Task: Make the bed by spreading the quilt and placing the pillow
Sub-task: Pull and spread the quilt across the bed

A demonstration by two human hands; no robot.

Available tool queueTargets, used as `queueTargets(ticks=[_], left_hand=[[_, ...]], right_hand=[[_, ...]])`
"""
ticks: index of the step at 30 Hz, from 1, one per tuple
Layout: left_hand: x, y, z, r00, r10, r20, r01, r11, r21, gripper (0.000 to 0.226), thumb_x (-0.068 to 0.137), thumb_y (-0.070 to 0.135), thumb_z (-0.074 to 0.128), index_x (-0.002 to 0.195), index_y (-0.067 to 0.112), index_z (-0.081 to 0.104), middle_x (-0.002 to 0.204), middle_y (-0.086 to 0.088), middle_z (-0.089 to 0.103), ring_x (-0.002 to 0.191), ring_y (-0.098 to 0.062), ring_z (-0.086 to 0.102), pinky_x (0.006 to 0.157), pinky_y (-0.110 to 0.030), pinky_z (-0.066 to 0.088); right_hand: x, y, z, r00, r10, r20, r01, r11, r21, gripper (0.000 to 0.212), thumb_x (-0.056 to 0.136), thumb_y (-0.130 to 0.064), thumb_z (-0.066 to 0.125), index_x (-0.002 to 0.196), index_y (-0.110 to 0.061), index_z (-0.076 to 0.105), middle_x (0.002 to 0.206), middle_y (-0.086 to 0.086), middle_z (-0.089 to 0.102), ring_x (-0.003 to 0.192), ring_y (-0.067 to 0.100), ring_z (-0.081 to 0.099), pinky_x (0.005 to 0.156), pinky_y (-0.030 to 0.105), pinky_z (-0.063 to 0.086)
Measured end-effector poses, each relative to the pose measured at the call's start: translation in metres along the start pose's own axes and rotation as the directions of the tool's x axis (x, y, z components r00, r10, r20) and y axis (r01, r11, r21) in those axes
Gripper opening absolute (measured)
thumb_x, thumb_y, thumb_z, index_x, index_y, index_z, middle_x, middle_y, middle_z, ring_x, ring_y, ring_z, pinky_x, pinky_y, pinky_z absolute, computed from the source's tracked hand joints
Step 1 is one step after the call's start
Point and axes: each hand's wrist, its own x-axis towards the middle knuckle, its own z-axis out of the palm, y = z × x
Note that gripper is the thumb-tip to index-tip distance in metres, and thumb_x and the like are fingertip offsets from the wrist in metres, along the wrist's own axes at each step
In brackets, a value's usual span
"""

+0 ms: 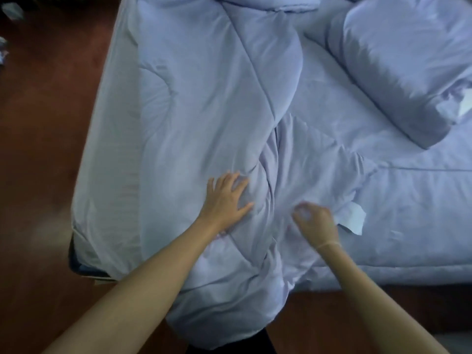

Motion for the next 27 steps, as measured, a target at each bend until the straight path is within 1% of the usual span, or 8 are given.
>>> queueTargets(ticks=[1,3,5,8,10,14,20,27], left_hand=[[0.007,0.008,0.007,0.988,-0.059,0.144,0.057,0.998,0.019,0.084,0.078,0.070,0.044,0.147,0.027,0.025,0.156,-0.010,0.018,0.143,-0.036,0.017,0.108,-0.063,0.016],[0.017,0.022,0.026,0.936,-0.158,0.314,0.154,0.987,0.037,0.103,0.072,0.075,0.050,0.148,0.037,-0.008,0.157,-0.004,-0.019,0.144,-0.038,-0.013,0.107,-0.068,0.004],[0.021,0.027,0.043,0.928,-0.188,0.322,0.185,0.982,0.039,0.099,0.079,0.054,0.061,0.145,0.042,-0.012,0.155,-0.007,-0.026,0.142,-0.042,-0.011,0.107,-0.070,0.014],[0.019,0.018,0.053,0.931,-0.190,0.310,0.213,0.976,-0.041,0.089,0.084,-0.001,0.050,0.148,0.039,0.003,0.156,-0.014,-0.021,0.141,-0.047,0.010,0.111,-0.055,0.027],[0.015,0.012,0.047,0.937,-0.158,0.312,0.220,0.960,-0.172,0.096,0.077,-0.019,0.041,0.149,0.036,0.009,0.157,-0.013,-0.017,0.141,-0.043,0.017,0.111,-0.046,0.031],[0.003,0.003,0.013,0.964,-0.129,0.233,0.189,0.947,-0.259,0.095,0.075,-0.022,0.037,0.150,0.031,0.013,0.159,-0.008,-0.010,0.140,-0.034,0.026,0.108,-0.037,0.036],[-0.024,-0.054,-0.062,0.976,-0.211,0.053,0.217,0.967,-0.131,0.098,0.071,-0.026,0.034,0.150,0.028,0.013,0.160,-0.003,-0.007,0.143,-0.031,0.018,0.108,-0.042,0.036],[-0.097,-0.166,-0.159,0.946,-0.303,-0.113,0.298,0.953,-0.063,0.093,0.064,-0.024,0.032,0.145,0.021,0.033,0.159,-0.005,0.010,0.141,-0.029,0.025,0.113,-0.033,0.027]], right_hand=[[0.017,0.007,-0.006,0.993,0.044,-0.113,-0.043,0.999,0.006,0.055,0.077,-0.057,0.055,0.116,-0.019,0.063,0.125,0.016,0.061,0.118,0.037,0.054,0.096,0.044,0.042],[0.045,0.022,-0.011,0.961,0.266,-0.070,-0.268,0.963,-0.024,0.087,0.074,-0.060,0.065,0.147,-0.034,0.025,0.159,0.010,0.015,0.145,0.036,0.015,0.109,0.060,0.025],[0.063,0.037,-0.005,0.924,0.376,0.065,-0.372,0.926,-0.068,0.106,0.071,-0.058,0.071,0.149,-0.041,0.001,0.160,0.006,-0.010,0.146,0.036,-0.005,0.112,0.064,0.016],[0.077,0.049,0.009,0.956,0.271,0.114,-0.264,0.962,-0.075,0.097,0.079,-0.036,0.071,0.151,-0.030,0.006,0.158,0.018,0.007,0.143,0.041,0.012,0.114,0.053,0.021],[0.080,0.042,0.011,0.972,0.219,0.079,-0.216,0.975,-0.044,0.084,0.086,-0.019,0.062,0.151,-0.029,0.009,0.150,0.019,0.032,0.131,0.042,0.037,0.104,0.048,0.036],[0.076,0.002,0.004,0.984,0.176,0.018,-0.177,0.983,0.056,0.070,0.090,-0.007,0.049,0.149,-0.031,0.021,0.122,0.022,0.059,0.110,0.043,0.055,0.090,0.040,0.043],[0.078,-0.120,0.016,1.000,-0.001,0.026,-0.008,0.947,0.321,0.067,0.089,-0.010,0.045,0.146,-0.039,0.026,0.131,0.013,0.057,0.114,0.041,0.054,0.094,0.036,0.042],[0.045,-0.281,0.061,0.968,-0.234,0.088,0.178,0.892,0.416,0.068,0.090,-0.016,0.051,0.148,-0.036,0.023,0.140,0.010,0.051,0.122,0.041,0.050,0.101,0.038,0.039]])
